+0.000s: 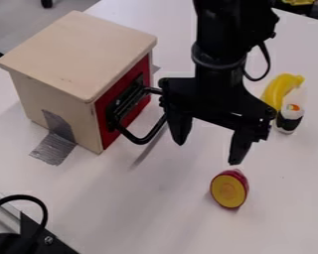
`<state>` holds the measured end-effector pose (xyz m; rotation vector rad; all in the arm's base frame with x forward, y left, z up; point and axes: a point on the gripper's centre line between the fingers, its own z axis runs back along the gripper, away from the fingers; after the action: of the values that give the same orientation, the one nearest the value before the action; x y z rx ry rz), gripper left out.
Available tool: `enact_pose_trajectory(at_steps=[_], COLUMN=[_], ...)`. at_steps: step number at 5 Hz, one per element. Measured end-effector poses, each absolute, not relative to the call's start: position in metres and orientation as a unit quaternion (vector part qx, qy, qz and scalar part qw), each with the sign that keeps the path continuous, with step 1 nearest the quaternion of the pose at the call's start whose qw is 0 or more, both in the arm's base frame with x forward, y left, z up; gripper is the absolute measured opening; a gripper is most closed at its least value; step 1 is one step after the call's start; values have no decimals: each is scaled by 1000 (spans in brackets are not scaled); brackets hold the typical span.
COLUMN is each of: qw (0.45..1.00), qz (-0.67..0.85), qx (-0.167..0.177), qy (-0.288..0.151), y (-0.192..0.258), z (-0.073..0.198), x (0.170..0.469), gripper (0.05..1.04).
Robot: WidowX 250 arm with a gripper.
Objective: Put the suhi on the top of the drawer
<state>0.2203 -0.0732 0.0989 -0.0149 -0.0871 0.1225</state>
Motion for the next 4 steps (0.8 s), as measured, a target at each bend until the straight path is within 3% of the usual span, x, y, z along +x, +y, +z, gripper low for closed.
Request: enact_pose_trajectory(at_steps=[1, 4], qw=[998, 999], qz=[61, 43], qx=[-3, -3], qy=[-31, -30], y=[-73, -98], z=[93, 60], x=[217, 321], gripper=[1001, 1001])
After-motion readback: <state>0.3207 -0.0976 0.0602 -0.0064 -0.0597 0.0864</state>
